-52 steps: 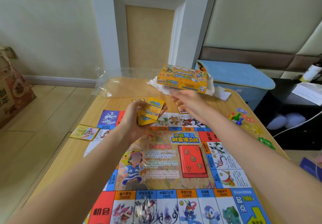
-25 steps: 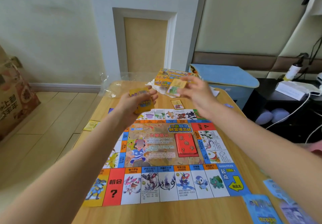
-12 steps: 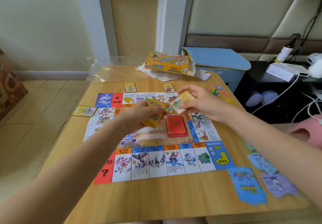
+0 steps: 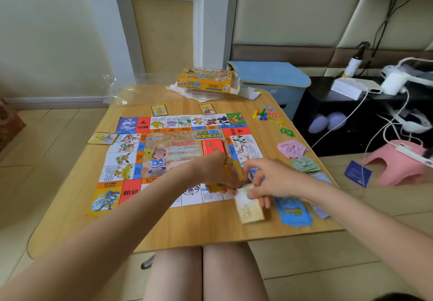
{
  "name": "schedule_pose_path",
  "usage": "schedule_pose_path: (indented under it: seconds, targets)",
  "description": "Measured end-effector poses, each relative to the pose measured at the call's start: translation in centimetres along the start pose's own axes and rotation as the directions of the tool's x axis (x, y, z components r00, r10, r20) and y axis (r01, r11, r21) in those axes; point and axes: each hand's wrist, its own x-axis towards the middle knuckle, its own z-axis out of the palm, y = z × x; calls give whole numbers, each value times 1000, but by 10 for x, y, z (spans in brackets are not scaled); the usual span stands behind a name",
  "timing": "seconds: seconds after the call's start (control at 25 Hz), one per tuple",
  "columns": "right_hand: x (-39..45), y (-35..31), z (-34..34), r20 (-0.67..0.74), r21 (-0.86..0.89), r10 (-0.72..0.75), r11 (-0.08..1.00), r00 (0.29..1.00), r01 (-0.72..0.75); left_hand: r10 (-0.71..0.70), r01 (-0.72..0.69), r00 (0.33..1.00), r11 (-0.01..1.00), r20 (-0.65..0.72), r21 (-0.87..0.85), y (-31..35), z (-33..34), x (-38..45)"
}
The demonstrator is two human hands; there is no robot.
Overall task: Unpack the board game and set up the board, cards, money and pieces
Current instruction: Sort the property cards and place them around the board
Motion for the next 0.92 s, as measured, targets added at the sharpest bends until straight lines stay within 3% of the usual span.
schedule_pose_path:
  seconds: [0.16,0.24,0.36,0.44,0.6,0.76,0.92]
  targets:
    - [-4,14,9,-28,-164,119,979,992,-122,-1,20,995,983,-103,185,-9,5,5]
    - [-1,16,13,-85,-259,86,960,993,-105,72,4,979,929,-190,371,-14,3,5]
    - [0,9,13,-118,-450,4,891,993,-57,112,42,951,878,-290,477,-21,-8,5]
    - [1,6,12,-96,-497,10,866,995,-57,81,86,951,858,-299,507,-25,-16,6]
    - [5,4,12,-47,-423,49,904,998,-65,-42,162,974,817,-224,553,-27,-21,5]
    - [11,2,10,-30,-564,41,824,999,-51,-83,178,974,853,-209,490,-28,-22,6]
    - [15,-1,7,6,-490,94,868,996,-79,-107,192,973,866,-205,462,-30,-27,11]
